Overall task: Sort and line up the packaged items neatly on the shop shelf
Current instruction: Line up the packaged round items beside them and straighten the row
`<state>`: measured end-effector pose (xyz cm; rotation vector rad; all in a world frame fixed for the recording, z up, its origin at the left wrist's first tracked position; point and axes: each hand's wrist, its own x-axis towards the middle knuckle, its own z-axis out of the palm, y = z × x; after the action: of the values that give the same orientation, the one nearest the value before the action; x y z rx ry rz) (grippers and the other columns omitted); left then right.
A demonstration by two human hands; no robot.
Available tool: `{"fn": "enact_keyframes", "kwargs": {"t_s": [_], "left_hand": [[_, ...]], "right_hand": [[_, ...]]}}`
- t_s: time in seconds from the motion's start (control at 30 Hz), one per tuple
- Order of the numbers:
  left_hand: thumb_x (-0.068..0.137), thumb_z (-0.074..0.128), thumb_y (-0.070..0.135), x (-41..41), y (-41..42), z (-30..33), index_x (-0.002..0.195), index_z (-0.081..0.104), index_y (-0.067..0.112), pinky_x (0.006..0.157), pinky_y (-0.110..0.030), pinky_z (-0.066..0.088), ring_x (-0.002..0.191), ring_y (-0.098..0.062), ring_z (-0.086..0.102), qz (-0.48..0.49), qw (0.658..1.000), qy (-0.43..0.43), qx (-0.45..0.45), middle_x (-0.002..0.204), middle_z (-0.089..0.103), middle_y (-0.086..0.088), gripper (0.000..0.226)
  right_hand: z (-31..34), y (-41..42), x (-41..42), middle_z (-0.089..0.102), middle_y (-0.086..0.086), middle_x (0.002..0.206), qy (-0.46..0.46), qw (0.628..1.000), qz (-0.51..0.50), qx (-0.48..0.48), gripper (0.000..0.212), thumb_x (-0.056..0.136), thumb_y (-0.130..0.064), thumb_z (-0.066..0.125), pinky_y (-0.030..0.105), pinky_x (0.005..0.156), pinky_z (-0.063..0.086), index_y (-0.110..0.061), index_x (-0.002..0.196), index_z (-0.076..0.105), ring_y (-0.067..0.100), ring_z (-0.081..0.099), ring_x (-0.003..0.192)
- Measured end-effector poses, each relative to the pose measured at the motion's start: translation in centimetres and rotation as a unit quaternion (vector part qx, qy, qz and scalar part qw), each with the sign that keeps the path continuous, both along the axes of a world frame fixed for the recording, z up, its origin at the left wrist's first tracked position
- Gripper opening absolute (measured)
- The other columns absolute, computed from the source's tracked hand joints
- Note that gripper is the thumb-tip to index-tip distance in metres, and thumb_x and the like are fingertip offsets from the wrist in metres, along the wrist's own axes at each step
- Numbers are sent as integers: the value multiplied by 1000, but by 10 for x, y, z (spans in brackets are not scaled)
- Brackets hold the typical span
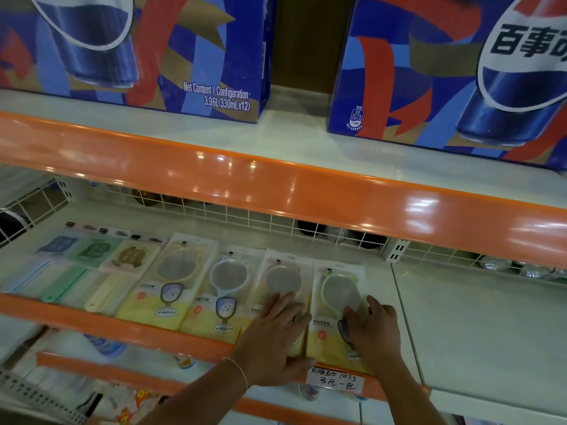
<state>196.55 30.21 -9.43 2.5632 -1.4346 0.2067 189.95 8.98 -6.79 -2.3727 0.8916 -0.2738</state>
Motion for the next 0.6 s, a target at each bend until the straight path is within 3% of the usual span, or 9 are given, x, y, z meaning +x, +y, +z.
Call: {"fn": "enact_keyframes", "kwargs": {"t_s": [0.17,0.37,0.53,0.6], "left_hand": [[88,32,75,1,0,-2,136,45,23,118,-49,13,147,-24,11,-12,1000,4,-8,146,41,-2,72],[87,34,75,2,0,-5,132,49,22,115,-46,10,146,-25,16,-15,1000,-10,-17,142,45,-1,72],[86,34,76,2,1,-3,137,46,23,119,-48,14,147,-21,9,-9,1000,11,-26,145,41,1,75],[86,34,75,2,2,-1,138,46,22,119,-48,16,147,-21,11,-11,999,15,-33,144,42,2,75]], "right_hand": [[-2,-2,0,52,15,120,5,1000,5,-3,52,86,-43,63,31,80,46,-12,125,53,28,56,102],[-5,-1,0,51,13,118,5,1000,17,-5,48,85,-44,64,31,78,46,-13,121,55,27,57,99],[-9,-5,-2,52,12,124,-5,1000,20,13,61,86,-47,62,32,83,47,-13,134,48,26,56,105],[-11,-7,-3,55,10,120,-18,999,20,26,61,86,-48,61,32,81,48,-12,133,49,23,56,99]]}}
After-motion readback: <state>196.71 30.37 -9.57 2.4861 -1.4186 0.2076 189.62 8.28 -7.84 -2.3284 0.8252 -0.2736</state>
